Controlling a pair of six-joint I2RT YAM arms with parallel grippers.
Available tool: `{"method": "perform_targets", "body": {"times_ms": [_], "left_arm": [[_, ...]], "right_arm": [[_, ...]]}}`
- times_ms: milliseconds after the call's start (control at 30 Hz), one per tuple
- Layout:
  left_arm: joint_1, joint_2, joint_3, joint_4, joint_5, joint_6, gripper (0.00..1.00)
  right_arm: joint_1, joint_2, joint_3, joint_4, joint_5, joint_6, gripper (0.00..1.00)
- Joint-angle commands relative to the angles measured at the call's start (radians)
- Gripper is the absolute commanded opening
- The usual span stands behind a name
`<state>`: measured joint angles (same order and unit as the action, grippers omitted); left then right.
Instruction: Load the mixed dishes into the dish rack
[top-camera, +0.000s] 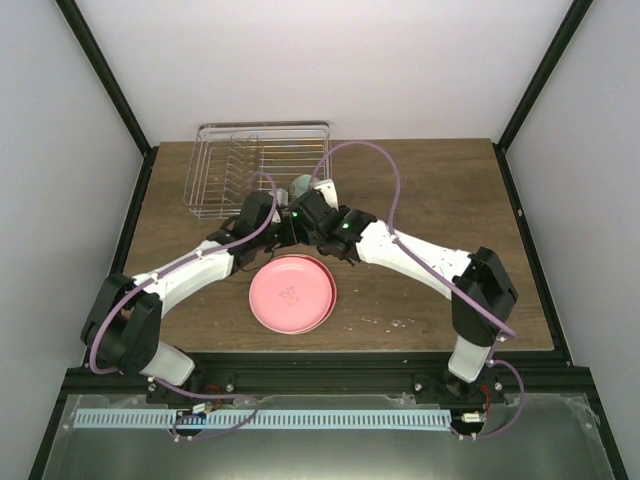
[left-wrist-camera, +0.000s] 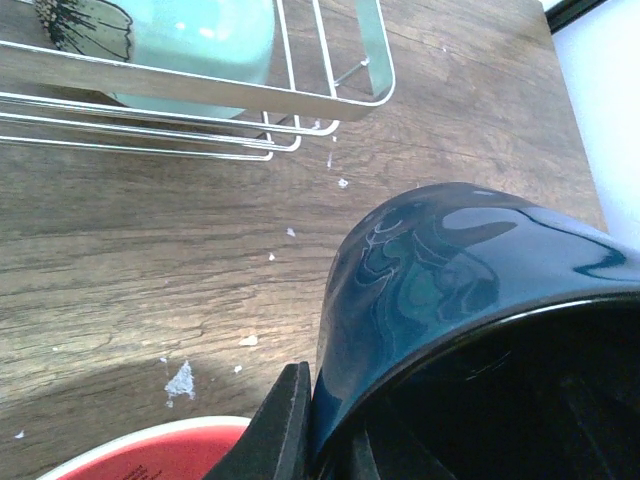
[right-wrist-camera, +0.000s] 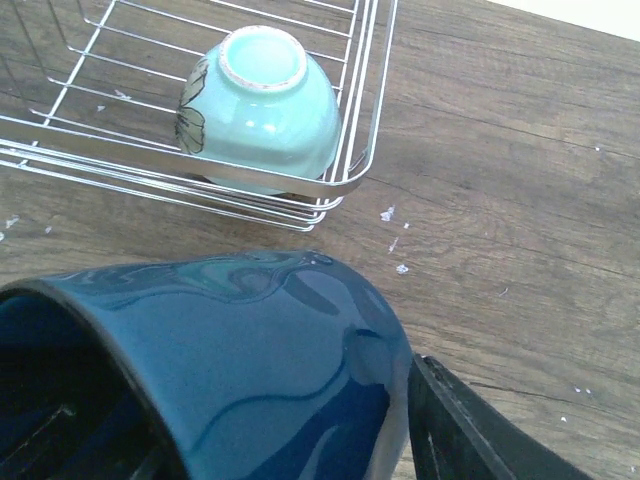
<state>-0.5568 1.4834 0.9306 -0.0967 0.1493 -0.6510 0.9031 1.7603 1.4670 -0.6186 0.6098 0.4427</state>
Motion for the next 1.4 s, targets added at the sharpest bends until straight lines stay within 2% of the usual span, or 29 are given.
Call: {"method": "perform_targets", "body": {"times_ms": [0,133,433,600,833,1167,1367], "left_arm": [[0.027,-0.036,0.018,0.116,0.019,-0.02,0.0],[0.038,-0.025,0.026,0.124,0.03,-0.024,0.0],[0.039,-0.016,0.043,0.124,0.035,-0.025,0.0],[0.04,-0.009,0.043,0.127,0.038,-0.026,0.0],[0.048,-0.006,0.031,0.142,0.041,-0.029,0.0],[0.093,0.042,-0.004,0.233,0.114,-0.055,0.0],[0.119,0.059,-0.066,0.428,0.239,-0.108,0.0]], "right_arm": [[-0.006,-0.077,-0.042,0.002,-0.03,-0.017,0.51],[-0.006,-0.1,-0.06,0.042,-0.07,-0.034,0.52],[0.0,-0.043,-0.016,0.027,-0.081,-0.046,0.56],[0.009,-0.039,0.0,0.038,-0.095,-0.054,0.63],[0.022,-0.057,0.011,0.056,-0.148,-0.068,0.67],[0.022,-0.294,-0.162,0.163,-0.21,-0.051,0.73],[0.0,-0.489,-0.335,0.32,-0.404,-0.028,0.73]]}}
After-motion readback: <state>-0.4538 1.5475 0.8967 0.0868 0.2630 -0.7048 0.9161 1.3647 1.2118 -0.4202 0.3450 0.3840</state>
